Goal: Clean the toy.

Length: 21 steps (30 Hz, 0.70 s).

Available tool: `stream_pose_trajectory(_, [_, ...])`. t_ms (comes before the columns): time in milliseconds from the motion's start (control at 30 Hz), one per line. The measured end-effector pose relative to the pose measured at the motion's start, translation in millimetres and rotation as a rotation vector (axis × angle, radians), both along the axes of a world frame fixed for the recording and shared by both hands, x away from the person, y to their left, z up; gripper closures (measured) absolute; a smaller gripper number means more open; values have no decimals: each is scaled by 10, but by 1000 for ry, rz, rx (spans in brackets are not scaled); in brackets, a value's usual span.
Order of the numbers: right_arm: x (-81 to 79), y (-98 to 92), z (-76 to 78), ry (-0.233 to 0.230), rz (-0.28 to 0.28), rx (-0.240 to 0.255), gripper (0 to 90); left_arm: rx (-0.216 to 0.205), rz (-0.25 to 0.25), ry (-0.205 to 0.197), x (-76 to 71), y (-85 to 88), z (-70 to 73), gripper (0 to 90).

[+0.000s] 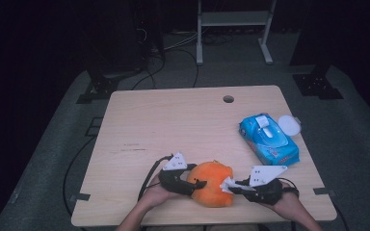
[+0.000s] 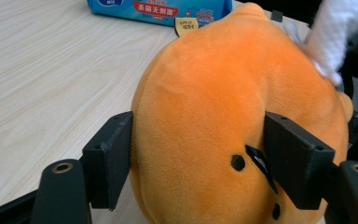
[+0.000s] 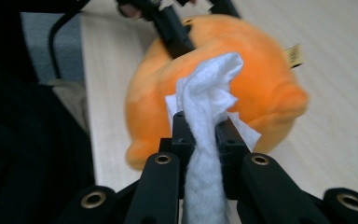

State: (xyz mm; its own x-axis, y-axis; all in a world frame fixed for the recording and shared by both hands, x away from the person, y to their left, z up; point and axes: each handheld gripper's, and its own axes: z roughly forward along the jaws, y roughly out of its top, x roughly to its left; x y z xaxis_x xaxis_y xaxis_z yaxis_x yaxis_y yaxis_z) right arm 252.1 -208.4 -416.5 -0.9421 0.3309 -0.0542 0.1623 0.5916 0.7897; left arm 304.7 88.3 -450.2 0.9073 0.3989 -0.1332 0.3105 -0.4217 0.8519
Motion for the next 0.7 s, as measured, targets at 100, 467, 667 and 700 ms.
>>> stream_pose_trajectory(100, [-22,4,-18,31,53,7,805,-17,6,24,29,32,-21,262])
stream_pose_trajectory(467, [114,-95,13,-7,-134,40,806,-21,-8,10,18,34,-12,260])
stream_pose_trajectory(667, [-54,73,5,8,63,33,804,-29,19,47,33,21,-18,241])
stream_pose_trajectory(700, [-72,128,3,-2,76,19,804,-25,11,35,22,8,-16,241])
